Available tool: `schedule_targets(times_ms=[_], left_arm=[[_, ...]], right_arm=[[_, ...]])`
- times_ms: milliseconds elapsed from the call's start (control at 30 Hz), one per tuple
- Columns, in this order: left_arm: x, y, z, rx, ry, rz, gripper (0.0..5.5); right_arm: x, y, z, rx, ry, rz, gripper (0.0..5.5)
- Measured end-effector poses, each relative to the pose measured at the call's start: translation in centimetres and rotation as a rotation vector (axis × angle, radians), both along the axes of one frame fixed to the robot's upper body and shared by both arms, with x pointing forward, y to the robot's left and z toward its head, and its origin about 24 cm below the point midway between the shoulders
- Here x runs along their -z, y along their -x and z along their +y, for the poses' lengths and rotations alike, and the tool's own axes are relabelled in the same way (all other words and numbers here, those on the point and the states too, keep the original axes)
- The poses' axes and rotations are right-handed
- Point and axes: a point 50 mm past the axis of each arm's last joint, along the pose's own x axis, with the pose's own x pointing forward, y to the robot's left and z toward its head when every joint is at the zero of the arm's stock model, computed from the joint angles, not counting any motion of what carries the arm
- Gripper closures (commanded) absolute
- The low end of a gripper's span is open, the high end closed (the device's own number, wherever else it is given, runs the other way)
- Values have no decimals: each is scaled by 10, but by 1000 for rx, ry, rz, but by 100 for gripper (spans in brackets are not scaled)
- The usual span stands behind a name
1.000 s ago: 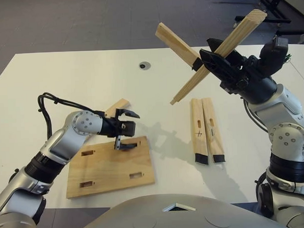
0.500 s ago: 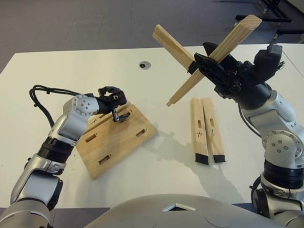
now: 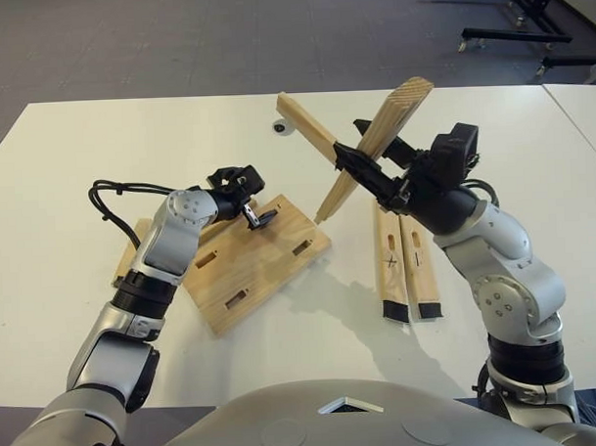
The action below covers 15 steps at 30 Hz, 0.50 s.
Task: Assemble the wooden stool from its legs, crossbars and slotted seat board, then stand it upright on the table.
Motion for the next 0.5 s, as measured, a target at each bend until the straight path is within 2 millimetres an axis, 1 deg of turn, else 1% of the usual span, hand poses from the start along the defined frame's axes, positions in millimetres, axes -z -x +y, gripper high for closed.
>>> schedule_targets(times_ms=[167, 267, 333, 400, 500], left_arm=[[-9, 2, 4, -36, 53, -26, 10], [-12, 2, 6, -35, 54, -38, 10], [-15, 2, 13, -37, 27, -47, 10], [-23, 3, 24, -37, -2, -68, 10], [-30, 2, 34, -45, -25, -94, 10]], right_arm=[[9, 5, 5, 27, -3, 21, 336], [11, 6, 8, 37, -7, 18, 336], [15, 8, 11, 31, -6, 28, 336], [20, 11, 14, 27, 13, 32, 336], [27, 14, 18, 17, 43, 33, 336]])
